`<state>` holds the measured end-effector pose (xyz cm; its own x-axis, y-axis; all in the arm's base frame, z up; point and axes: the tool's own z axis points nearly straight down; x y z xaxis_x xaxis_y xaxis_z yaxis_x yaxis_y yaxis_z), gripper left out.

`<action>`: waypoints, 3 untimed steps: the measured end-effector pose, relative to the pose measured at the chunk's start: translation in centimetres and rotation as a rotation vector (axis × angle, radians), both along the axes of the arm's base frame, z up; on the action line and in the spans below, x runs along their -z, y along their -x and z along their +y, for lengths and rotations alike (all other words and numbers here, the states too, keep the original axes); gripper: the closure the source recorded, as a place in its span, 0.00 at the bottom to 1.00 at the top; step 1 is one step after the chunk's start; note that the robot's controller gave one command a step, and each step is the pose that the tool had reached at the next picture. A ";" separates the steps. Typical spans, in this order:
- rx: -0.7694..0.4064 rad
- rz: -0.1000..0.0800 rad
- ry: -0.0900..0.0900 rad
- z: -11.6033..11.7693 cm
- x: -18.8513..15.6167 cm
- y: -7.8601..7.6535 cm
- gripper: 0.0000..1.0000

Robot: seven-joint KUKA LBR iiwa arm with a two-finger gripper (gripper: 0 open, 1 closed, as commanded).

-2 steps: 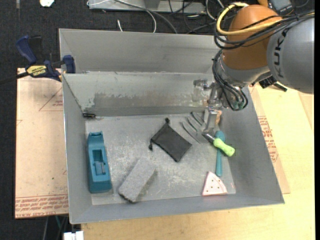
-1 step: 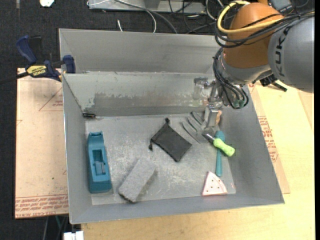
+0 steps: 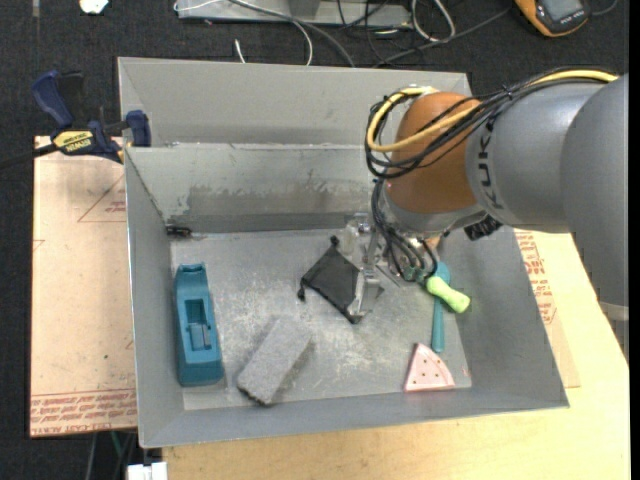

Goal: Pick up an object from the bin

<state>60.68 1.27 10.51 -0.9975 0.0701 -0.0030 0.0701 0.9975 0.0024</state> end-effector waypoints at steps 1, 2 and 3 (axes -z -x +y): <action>-0.115 -0.006 0.004 2.4 -0.7 1.4 0.00; -0.087 -0.004 0.001 2.9 -1.4 1.4 0.00; 0.009 -0.007 0.000 0.6 3.8 1.0 0.00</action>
Offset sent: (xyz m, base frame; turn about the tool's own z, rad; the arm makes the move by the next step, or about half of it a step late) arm -0.0159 0.0337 -0.0051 0.0055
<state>59.67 1.84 6.69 -0.9968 0.0787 -0.0101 0.0787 0.9969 0.0030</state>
